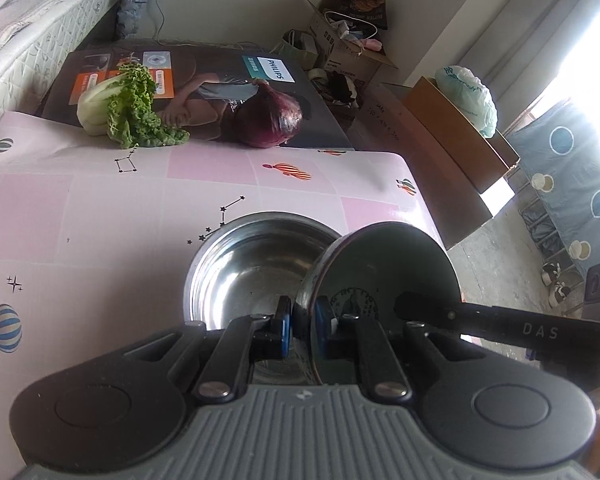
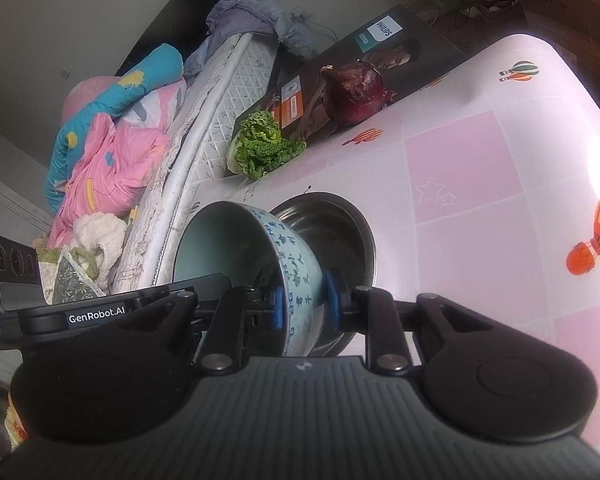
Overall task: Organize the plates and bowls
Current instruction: 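Lower the green bowl into the steel bowl and open both tools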
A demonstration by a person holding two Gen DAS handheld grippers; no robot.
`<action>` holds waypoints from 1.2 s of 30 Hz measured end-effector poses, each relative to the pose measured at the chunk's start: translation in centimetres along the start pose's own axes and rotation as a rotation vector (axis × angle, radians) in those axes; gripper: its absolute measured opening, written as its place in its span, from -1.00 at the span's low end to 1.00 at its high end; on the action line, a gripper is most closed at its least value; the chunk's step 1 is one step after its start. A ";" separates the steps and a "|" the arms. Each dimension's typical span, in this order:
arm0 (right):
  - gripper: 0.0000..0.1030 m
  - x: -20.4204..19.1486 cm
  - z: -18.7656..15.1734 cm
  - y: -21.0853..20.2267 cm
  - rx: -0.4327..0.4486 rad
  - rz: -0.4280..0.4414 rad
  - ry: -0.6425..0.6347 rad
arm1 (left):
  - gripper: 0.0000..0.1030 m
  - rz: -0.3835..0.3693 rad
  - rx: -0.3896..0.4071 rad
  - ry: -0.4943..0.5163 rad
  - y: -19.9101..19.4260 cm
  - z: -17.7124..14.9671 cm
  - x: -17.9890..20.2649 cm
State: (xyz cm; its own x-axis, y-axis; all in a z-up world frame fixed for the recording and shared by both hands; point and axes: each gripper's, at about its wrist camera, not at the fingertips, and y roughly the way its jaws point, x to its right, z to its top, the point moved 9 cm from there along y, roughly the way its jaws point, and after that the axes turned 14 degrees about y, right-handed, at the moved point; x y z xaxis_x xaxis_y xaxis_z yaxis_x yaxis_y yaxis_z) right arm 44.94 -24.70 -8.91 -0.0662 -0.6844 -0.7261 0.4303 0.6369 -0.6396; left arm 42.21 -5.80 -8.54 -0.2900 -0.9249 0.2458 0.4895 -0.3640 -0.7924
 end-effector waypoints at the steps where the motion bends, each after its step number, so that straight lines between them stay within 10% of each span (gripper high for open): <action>1: -0.61 -0.1 0.1 0.8 -0.006 -0.005 -0.002 | -0.75 0.004 -0.005 -0.006 0.3 -0.1 -0.6; 19: -0.58 1.1 0.2 6.3 -0.051 -0.069 -0.002 | -0.70 -0.004 -0.059 -0.040 3.7 -1.7 -3.9; 25: -0.38 0.9 0.8 5.8 -0.012 -0.068 -0.016 | -0.46 0.008 0.009 -0.032 2.2 -0.8 -4.2; 32: -0.14 0.5 1.1 3.2 0.047 -0.005 0.018 | 0.34 0.063 0.049 -0.025 -0.4 -0.5 -4.4; 36: -0.12 -0.1 0.4 -0.1 0.091 0.037 0.037 | 0.38 0.113 0.043 0.011 -2.4 -1.4 -4.3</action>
State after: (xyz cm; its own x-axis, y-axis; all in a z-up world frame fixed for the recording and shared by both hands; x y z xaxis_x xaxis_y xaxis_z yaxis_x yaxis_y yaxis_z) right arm 45.32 -24.85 -8.72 -0.0815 -0.6466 -0.7585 0.5131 0.6252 -0.5881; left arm 41.07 -0.78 -8.47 -0.2397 -0.9591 0.1503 0.5544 -0.2623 -0.7898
